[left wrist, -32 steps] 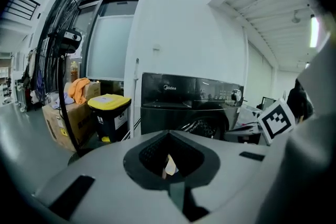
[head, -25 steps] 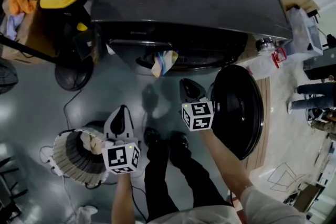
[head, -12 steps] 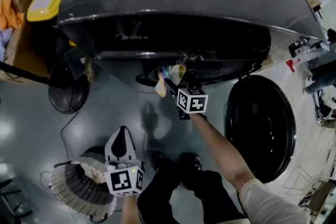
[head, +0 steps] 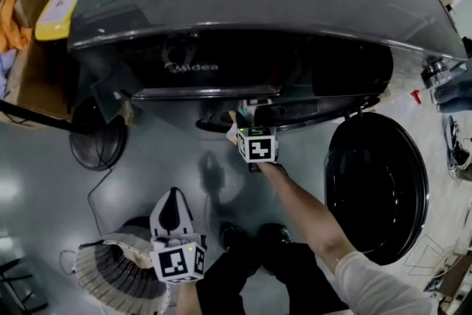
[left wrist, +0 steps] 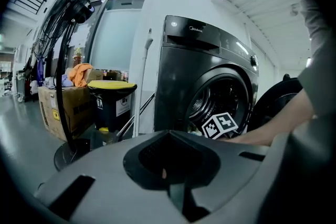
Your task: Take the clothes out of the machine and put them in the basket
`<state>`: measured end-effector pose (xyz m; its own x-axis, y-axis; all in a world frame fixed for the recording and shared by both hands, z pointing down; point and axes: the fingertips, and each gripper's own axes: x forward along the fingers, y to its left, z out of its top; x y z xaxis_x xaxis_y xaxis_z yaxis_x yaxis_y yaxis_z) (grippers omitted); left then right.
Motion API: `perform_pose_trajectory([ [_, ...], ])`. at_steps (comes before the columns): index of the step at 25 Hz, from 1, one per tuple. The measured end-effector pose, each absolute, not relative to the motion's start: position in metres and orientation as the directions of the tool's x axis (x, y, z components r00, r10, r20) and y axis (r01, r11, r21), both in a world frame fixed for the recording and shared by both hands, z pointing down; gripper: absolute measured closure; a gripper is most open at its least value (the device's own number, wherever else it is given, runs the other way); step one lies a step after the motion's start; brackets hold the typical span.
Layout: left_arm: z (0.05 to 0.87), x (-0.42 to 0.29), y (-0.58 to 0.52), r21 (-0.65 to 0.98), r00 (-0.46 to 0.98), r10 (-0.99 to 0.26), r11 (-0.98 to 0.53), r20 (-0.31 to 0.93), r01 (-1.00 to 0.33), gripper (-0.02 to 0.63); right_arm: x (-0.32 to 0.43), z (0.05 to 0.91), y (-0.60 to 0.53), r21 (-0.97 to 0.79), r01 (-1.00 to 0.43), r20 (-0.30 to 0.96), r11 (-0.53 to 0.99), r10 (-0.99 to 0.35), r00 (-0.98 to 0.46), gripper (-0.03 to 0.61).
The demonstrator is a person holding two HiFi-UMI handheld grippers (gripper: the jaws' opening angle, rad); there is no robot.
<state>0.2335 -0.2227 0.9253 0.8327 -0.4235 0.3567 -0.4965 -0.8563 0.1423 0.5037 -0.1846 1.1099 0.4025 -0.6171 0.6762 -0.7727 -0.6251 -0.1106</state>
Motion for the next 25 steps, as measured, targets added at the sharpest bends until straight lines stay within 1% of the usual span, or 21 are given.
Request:
perform_pose_trajectory([
  [1,0.925,0.234,-0.223,0.143,0.833,-0.423,-0.857,0.357,-0.496,0.595,0.5,1.111,-0.188,-0.094,-0.788,0.687,-0.608,-0.613,0.391,0.459],
  [3,0.925,0.235,-0.221,0.142,0.833,-0.418,-0.859,0.362,-0.493,0.595,0.498,1.11,-0.188,-0.078,-0.805,0.697,-0.588,-0.61,0.378,0.501],
  [5,0.923,0.233,-0.221,0.142,0.831,-0.416,-0.859,0.37,-0.492,0.595,0.499,1.104,-0.184,-0.074,-0.812,0.69,-0.579,-0.617,0.378,0.515],
  [10,0.899,0.227,-0.217,0.15,0.83,-0.409,-0.858,0.38,-0.492,0.595,0.504,1.045,-0.175,-0.071,-0.825,0.605,-0.561,-0.682,0.412,0.517],
  [15,0.849,0.232,-0.203,0.155,0.838,-0.39,-0.867,0.381,-0.474,0.595,0.493,0.965,-0.15,-0.069,-0.836,0.535,-0.544,-0.728,0.43,0.517],
  [25,0.726,0.233,-0.179,0.151,0.85,-0.381,-0.877,0.364,-0.457,0.595,0.461,0.815,-0.087,-0.052,-0.854,0.467,-0.518,-0.768,0.438,0.517],
])
